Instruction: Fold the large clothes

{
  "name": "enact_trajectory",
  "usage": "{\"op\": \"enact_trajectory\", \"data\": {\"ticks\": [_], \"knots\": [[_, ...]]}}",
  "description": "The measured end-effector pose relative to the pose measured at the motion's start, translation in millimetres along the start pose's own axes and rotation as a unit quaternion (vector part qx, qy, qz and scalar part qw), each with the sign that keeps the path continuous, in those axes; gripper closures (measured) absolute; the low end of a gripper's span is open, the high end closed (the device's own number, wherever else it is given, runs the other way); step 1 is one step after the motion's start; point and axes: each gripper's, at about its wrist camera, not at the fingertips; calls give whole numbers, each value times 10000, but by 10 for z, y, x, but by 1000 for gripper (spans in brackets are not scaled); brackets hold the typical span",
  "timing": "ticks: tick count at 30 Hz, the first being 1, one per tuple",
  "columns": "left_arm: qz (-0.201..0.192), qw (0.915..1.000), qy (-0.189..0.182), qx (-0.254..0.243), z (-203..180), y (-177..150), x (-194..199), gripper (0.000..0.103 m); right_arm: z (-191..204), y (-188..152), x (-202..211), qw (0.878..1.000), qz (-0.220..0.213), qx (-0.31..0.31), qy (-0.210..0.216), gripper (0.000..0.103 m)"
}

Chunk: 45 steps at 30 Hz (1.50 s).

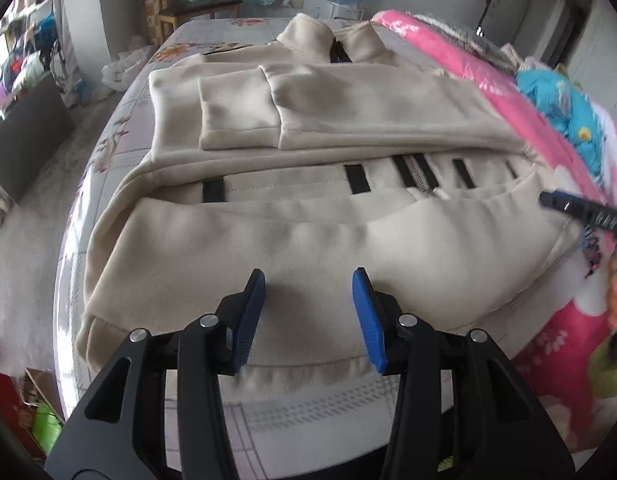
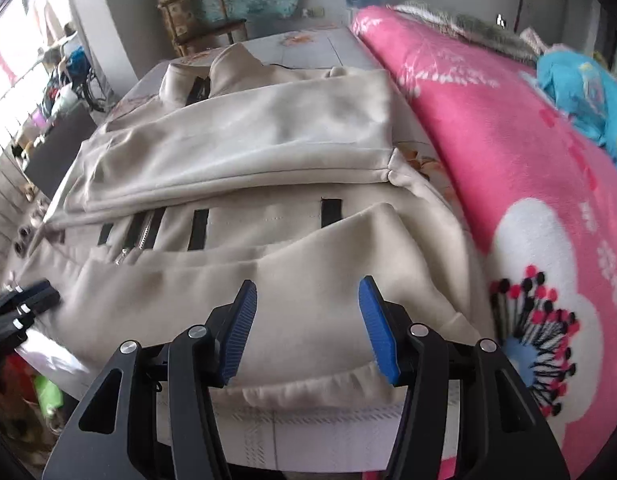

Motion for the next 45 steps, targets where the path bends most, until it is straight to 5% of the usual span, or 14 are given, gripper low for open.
{"op": "enact_trajectory", "data": {"ticks": [4,7,8,11,15,23,28,31,33,35,40,45], "knots": [[-412,9963,649,-382,-173,-127,-27,71,110,69,-283,9990,372,198,-159,63],[-618,9935,784,-541,-257,-174,-9,100,231,47,-298,9973,277,429,-519,86],[-682,9909,955,-654,-308,-184,-18,101,238,55,-294,9976,299,395,-490,99],[-859,9906,889,-591,-265,-144,115,102,262,87,-164,9982,89,323,-498,100],[-1172,9894,758,-407,-155,24,334,102,290,180,113,9974,-470,233,-495,100],[-808,9902,1034,-473,-208,145,-108,100,265,255,-414,9949,-384,220,-911,100],[-759,9936,801,-228,-135,151,-104,99,180,156,-12,9973,-606,57,-400,99],[-716,9943,766,-170,-134,154,-113,99,389,20,200,9957,-671,624,164,92],[-706,9949,711,-119,-124,144,-106,99,607,-51,196,9914,-534,1076,518,67],[-694,9952,686,-94,-114,148,-112,99,887,-144,96,9841,-406,1586,682,62],[-608,9972,431,29,-28,188,-101,97,1330,-243,-448,9769,-1,2130,183,62],[-609,9972,88,430,243,142,92,91,1166,-125,-462,9834,42,1748,492,61]]}}
Point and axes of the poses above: each gripper's, at about its wrist camera, not at the fingertips, and x roughly against the way its jaws point, z to its left, y to its top, and after that the axes turned 13 degrees about z, right-handed
